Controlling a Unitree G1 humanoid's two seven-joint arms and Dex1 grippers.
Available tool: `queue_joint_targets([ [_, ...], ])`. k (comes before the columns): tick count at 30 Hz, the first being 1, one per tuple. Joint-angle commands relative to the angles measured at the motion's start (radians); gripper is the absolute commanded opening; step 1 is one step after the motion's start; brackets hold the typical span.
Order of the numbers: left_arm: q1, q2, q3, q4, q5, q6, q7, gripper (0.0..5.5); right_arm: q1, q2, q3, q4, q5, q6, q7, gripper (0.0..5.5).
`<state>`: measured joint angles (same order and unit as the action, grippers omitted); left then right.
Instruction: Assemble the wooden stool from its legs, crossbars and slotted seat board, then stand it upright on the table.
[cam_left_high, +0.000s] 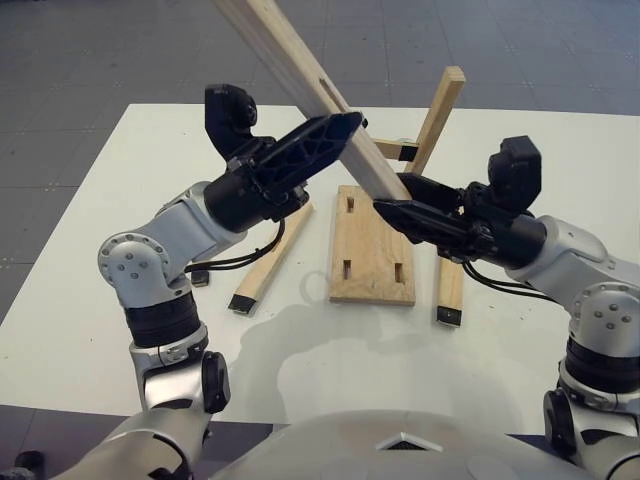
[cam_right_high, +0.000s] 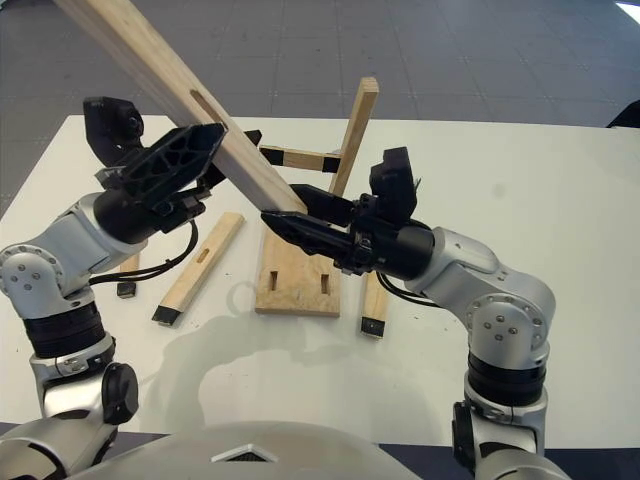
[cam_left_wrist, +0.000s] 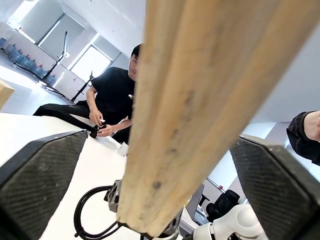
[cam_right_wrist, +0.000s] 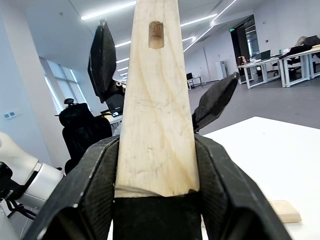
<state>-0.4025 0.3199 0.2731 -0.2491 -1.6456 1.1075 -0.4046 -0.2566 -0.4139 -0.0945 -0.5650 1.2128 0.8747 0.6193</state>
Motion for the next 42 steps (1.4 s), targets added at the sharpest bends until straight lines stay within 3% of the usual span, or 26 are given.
queue_joint_targets([
  [1, 0.011, 0.032, -0.023, -0.012, -0.016, -0.015, -0.021, 4.49, 0.007, -0.026, 0.003, 0.009, 0.064, 0.024, 0.011, 2.05],
  [15, 0.035, 0.08, -0.056, -0.01, -0.014, -0.05, -0.081, 2.33, 0.035, -0.055, 0.026, 0.037, 0.082, 0.03, 0.005, 2.05],
  [31, 0.063, 0.075, -0.072, -0.01, 0.029, -0.09, -0.077, 2.24, 0.043, -0.1, 0.053, 0.043, 0.106, 0.039, 0.027, 2.05],
  [32, 0.062, 0.076, -0.071, -0.008, 0.03, -0.091, -0.077, 2.24, 0.042, -0.1, 0.053, 0.042, 0.102, 0.035, 0.027, 2.41],
  [40, 0.078, 0.084, -0.078, -0.008, 0.054, -0.113, -0.082, 2.11, 0.035, -0.129, 0.062, 0.045, 0.039, 0.021, 0.039, 3.82],
  [42, 0.075, 0.113, -0.057, 0.008, 0.095, -0.124, -0.105, 2.11, 0.069, -0.185, 0.064, 0.05, -0.044, 0.009, 0.067, 3.85],
])
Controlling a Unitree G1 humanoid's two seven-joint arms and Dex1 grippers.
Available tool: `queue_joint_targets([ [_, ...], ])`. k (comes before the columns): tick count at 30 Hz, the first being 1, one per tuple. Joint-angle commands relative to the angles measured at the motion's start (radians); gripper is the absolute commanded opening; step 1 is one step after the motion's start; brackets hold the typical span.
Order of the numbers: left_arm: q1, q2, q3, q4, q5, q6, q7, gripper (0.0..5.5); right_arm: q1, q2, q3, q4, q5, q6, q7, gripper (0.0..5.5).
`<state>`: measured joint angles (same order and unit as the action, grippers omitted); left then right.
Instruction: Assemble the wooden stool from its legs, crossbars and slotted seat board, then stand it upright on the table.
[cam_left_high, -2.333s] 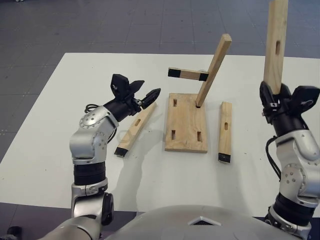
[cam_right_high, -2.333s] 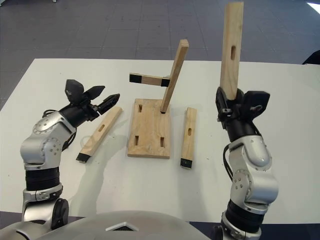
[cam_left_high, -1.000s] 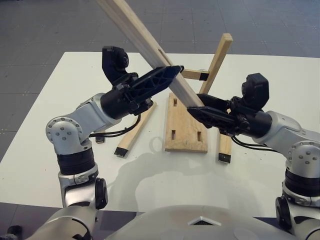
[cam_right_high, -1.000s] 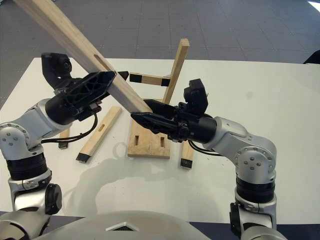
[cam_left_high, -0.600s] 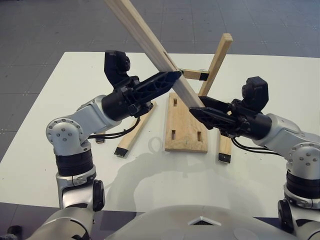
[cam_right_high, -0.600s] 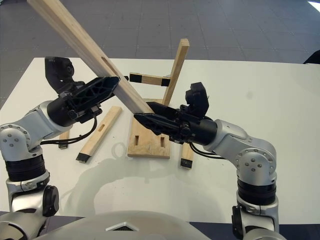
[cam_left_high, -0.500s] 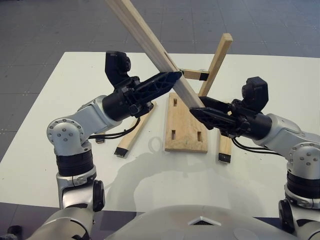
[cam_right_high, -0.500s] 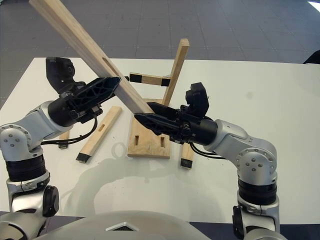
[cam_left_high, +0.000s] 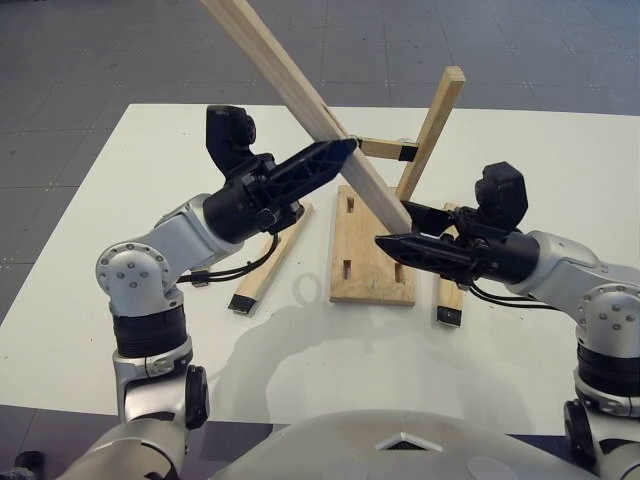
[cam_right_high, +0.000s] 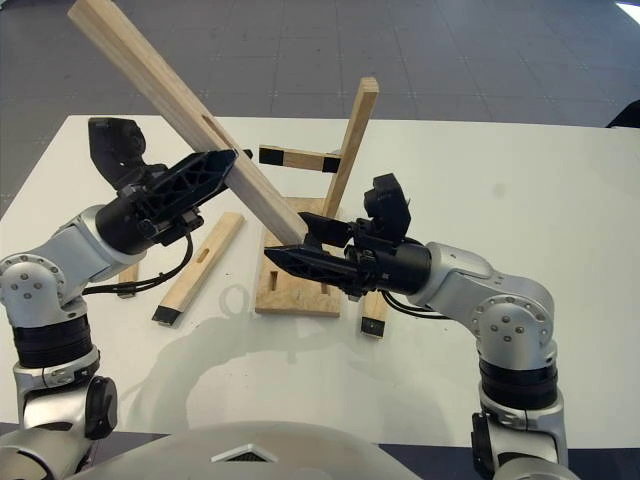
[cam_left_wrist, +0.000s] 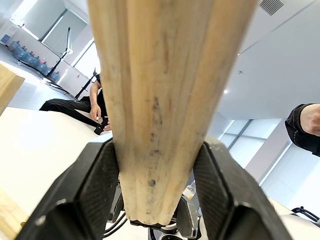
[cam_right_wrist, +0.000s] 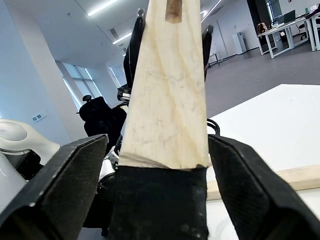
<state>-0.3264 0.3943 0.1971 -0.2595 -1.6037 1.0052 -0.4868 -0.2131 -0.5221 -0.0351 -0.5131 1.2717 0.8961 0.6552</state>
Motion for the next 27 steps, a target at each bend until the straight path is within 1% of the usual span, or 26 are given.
queue_joint_targets([
  [1, -0.008, 0.058, 0.035, 0.034, 0.074, -0.029, -0.036, 2.11, 0.046, -0.107, 0.005, 0.004, -0.147, -0.019, 0.047, 3.85],
  [3, -0.038, 0.111, 0.074, 0.085, 0.135, -0.056, -0.072, 2.11, 0.081, -0.179, 0.05, 0.04, -0.312, -0.075, 0.076, 3.85],
  [5, -0.066, 0.143, 0.095, 0.127, 0.182, -0.076, -0.103, 2.11, 0.076, -0.193, 0.111, 0.086, -0.464, -0.132, 0.054, 3.85],
  [6, -0.077, 0.152, 0.095, 0.136, 0.203, -0.083, -0.117, 2.11, 0.066, -0.197, 0.162, 0.105, -0.565, -0.176, 0.037, 3.85],
  [10, -0.082, 0.158, 0.054, 0.126, 0.313, -0.11, -0.155, 2.11, 0.021, -0.229, 0.354, 0.153, -0.911, -0.312, 0.003, 3.85],
  [11, -0.074, 0.152, 0.041, 0.115, 0.339, -0.116, -0.163, 2.11, -0.001, -0.249, 0.413, 0.165, -1.029, -0.366, -0.003, 3.85],
  [13, -0.06, 0.14, 0.029, 0.099, 0.367, -0.122, -0.172, 2.11, -0.033, -0.269, 0.486, 0.183, -1.179, -0.441, 0.009, 3.85],
  [14, -0.053, 0.134, 0.025, 0.092, 0.376, -0.124, -0.175, 2.11, -0.045, -0.273, 0.509, 0.19, -1.23, -0.464, 0.02, 3.85],
  [20, -0.023, 0.114, 0.026, 0.061, 0.398, -0.118, -0.177, 2.11, -0.091, -0.275, 0.591, 0.202, -1.371, -0.541, 0.144, 3.85],
  [23, -0.021, 0.114, 0.027, 0.059, 0.409, -0.115, -0.18, 2.11, -0.145, -0.293, 0.655, 0.222, -1.481, -0.618, 0.231, 3.85],
  [27, -0.001, 0.138, -0.002, 0.045, 0.491, -0.141, -0.214, 2.1, -0.229, -0.301, 0.741, 0.306, -1.623, -0.767, 0.342, 3.85],
])
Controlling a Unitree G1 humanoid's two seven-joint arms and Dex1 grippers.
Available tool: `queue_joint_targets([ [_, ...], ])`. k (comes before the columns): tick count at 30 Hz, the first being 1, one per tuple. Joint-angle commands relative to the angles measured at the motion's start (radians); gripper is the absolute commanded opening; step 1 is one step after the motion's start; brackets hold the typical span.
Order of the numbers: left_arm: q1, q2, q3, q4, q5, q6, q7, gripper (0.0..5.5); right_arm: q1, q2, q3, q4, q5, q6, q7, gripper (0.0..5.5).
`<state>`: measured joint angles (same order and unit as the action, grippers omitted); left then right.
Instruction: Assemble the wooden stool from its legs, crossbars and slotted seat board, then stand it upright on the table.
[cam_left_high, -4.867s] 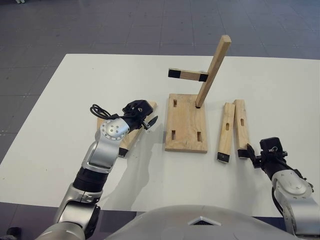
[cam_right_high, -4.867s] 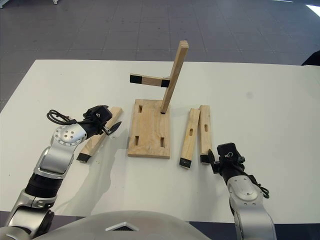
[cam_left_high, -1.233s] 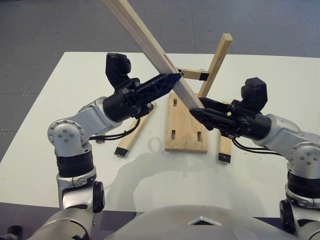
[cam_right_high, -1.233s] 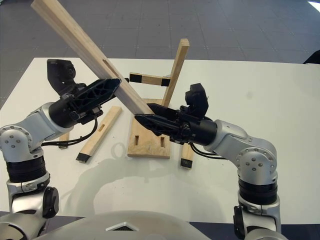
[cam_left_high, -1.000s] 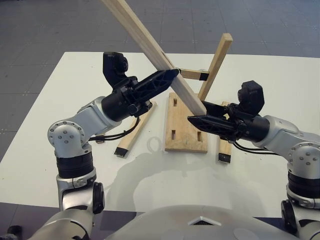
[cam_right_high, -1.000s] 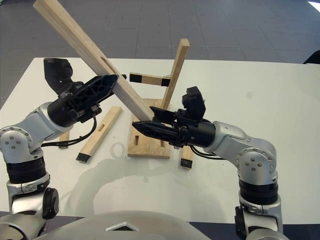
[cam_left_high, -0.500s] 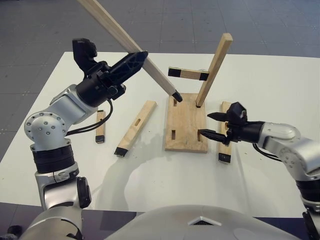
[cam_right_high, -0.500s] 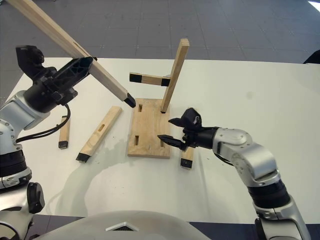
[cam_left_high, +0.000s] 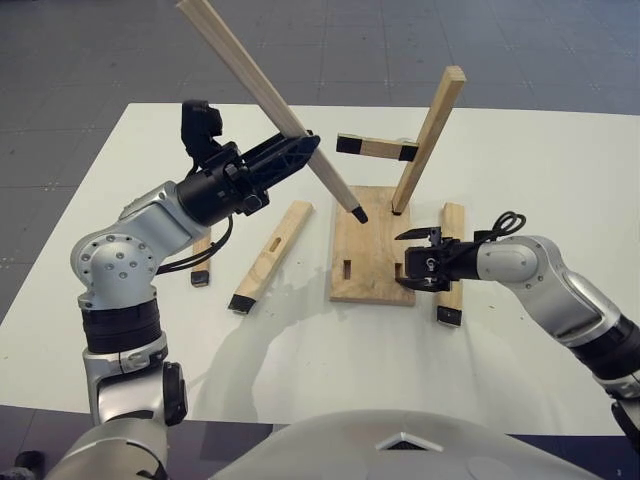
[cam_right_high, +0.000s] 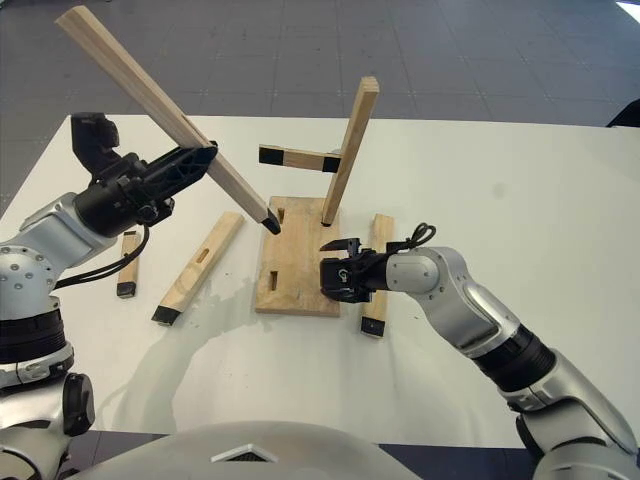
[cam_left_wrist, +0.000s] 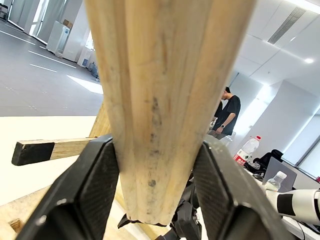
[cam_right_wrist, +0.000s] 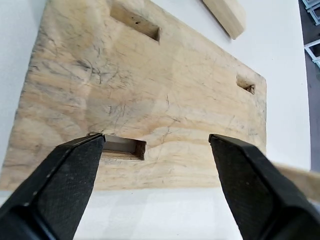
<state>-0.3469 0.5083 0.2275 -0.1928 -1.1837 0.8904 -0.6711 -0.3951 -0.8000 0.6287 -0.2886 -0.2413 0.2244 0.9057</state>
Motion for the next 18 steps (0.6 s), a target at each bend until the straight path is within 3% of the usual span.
queue_joint_targets([
  [1, 0.025, 0.033, -0.047, -0.02, 0.107, -0.041, -0.048, 2.1, -0.059, -0.025, 0.09, 0.102, -0.136, -0.142, 0.111, 3.85],
  [6, 0.077, 0.058, -0.13, -0.001, 0.289, -0.147, -0.138, 2.1, -0.058, -0.064, 0.094, 0.165, -0.195, -0.409, 0.129, 3.85],
  [18, 0.057, -0.116, -0.258, 0.222, 0.623, -0.627, -0.283, 2.1, -0.015, -0.198, 0.002, 0.286, -0.278, -0.987, 0.026, 3.85],
])
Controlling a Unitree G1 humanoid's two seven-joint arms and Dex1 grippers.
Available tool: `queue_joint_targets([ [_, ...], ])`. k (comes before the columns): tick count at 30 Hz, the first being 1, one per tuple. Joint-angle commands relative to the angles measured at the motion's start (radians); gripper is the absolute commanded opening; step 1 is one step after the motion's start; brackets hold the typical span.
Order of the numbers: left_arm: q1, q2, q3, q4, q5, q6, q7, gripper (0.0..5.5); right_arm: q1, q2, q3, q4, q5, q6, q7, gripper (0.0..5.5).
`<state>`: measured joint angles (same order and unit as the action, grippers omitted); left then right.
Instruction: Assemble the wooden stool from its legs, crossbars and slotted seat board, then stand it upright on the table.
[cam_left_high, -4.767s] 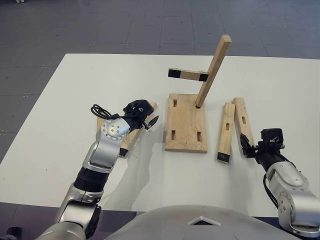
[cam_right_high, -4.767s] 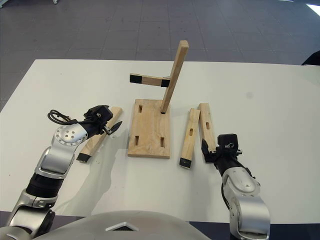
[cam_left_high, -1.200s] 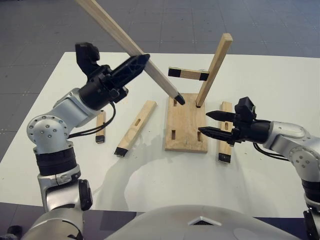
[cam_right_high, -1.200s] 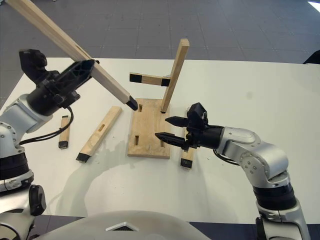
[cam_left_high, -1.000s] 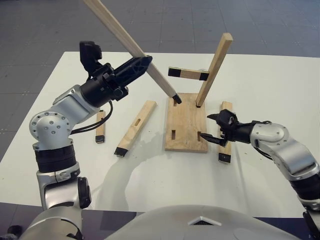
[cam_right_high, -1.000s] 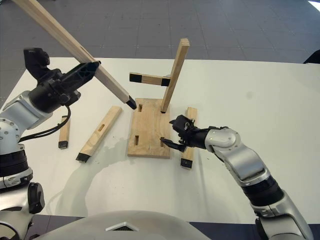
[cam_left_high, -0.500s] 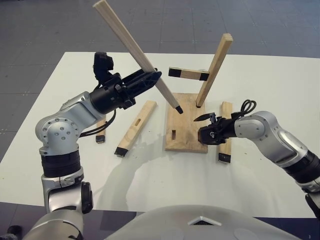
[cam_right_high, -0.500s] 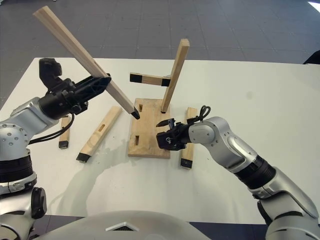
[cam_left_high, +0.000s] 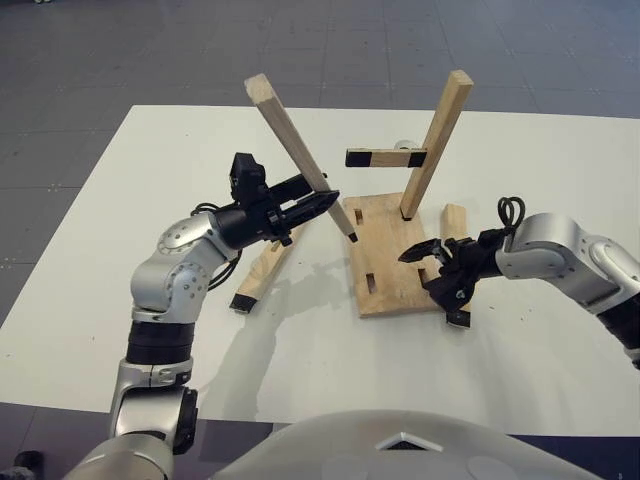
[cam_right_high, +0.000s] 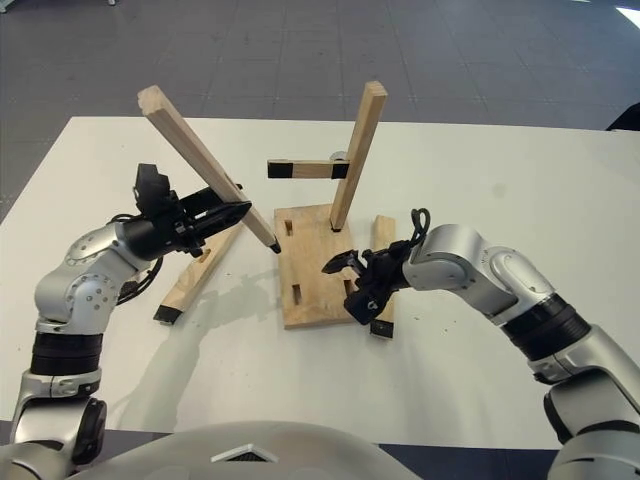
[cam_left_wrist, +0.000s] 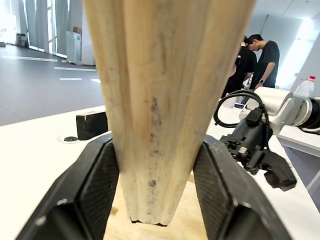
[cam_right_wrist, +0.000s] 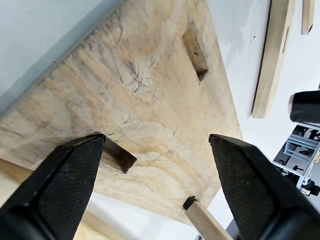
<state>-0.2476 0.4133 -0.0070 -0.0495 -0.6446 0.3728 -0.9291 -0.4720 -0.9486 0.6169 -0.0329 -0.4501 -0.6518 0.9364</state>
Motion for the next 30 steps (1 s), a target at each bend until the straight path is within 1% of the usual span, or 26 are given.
queue_joint_targets([
  [1, -0.053, -0.032, -0.031, 0.122, 0.114, -0.157, -0.037, 2.1, 0.068, -0.06, 0.006, 0.037, -0.081, -0.149, -0.017, 3.85],
  [4, -0.083, -0.069, -0.052, 0.253, 0.18, -0.283, -0.074, 2.1, 0.082, -0.07, -0.008, 0.053, -0.107, -0.206, -0.035, 3.85],
  [7, -0.112, -0.119, -0.054, 0.36, 0.198, -0.35, -0.102, 2.1, 0.09, -0.061, -0.018, 0.055, -0.109, -0.219, -0.031, 3.85],
  [10, -0.145, -0.142, -0.043, 0.43, 0.199, -0.393, -0.133, 2.1, 0.087, -0.045, -0.022, 0.063, -0.12, -0.224, -0.034, 3.85],
  [15, -0.219, -0.152, -0.033, 0.56, 0.218, -0.449, -0.184, 2.1, 0.088, -0.038, -0.025, 0.059, -0.116, -0.225, -0.026, 3.85],
  [20, -0.243, -0.161, -0.047, 0.629, 0.226, -0.441, -0.267, 2.1, 0.085, -0.026, -0.026, 0.055, -0.119, -0.22, -0.028, 3.85],
  [25, -0.261, -0.15, -0.057, 0.714, 0.289, -0.496, -0.28, 2.07, 0.094, -0.024, -0.031, 0.037, -0.096, -0.201, -0.018, 3.85],
  [30, -0.325, -0.127, -0.049, 0.839, 0.331, -0.535, -0.289, 2.05, 0.111, -0.024, -0.035, 0.012, -0.086, -0.187, -0.013, 3.85],
])
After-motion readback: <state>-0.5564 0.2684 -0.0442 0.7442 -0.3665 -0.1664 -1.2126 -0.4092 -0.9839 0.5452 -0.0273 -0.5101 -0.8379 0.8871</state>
